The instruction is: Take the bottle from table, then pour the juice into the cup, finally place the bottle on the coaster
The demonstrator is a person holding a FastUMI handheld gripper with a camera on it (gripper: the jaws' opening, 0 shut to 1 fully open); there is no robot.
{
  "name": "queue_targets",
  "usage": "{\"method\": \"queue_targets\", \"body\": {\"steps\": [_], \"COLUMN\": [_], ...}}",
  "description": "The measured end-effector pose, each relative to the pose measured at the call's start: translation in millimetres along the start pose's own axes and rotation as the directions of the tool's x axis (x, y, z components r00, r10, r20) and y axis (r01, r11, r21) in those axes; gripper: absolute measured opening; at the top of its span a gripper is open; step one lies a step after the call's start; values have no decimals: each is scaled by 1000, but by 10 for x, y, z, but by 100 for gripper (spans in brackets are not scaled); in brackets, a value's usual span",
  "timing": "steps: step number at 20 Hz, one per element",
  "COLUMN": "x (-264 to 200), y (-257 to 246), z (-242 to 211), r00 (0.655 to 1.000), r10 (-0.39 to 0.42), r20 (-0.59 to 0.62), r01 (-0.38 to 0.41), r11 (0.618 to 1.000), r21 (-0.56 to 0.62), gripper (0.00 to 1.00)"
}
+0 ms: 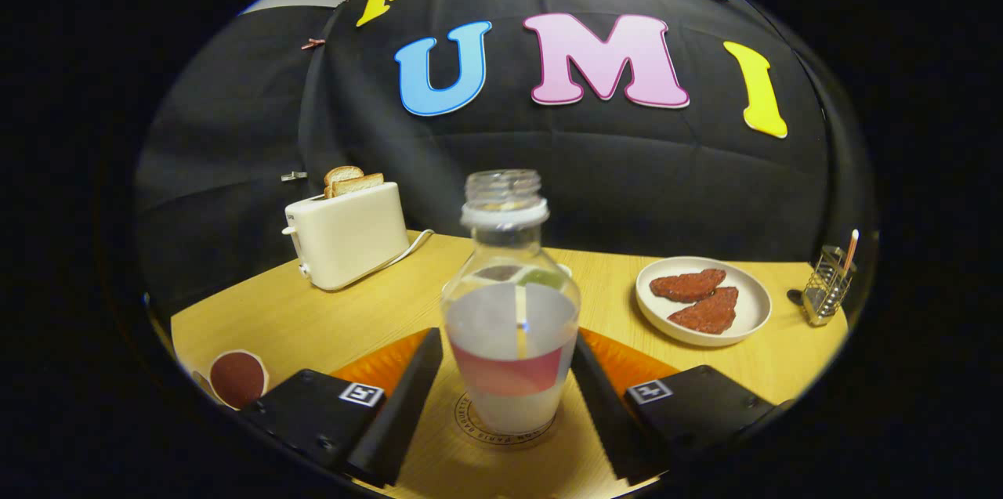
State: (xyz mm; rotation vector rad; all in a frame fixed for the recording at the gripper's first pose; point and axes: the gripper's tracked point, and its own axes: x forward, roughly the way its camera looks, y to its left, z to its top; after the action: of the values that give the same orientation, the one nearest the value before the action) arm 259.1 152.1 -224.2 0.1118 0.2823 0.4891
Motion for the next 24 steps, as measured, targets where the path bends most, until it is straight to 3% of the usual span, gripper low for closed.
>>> {"method": "queue_targets", "body": {"steps": [11, 15, 19, 24], "x": [-608, -1074, -1627, -2341], "y": [32, -27, -10, -164], "z": [286, 734, 1162, 1655], "r00": [1000, 997, 989, 972], "r10": [8, -31, -44, -123], "r20": [-26, 68, 139, 201], "r01": [-9, 39, 58, 143], "r11": [999, 992, 993, 986], "r21": [-53, -119, -100, -85], "gripper": [99, 99, 99, 97]}}
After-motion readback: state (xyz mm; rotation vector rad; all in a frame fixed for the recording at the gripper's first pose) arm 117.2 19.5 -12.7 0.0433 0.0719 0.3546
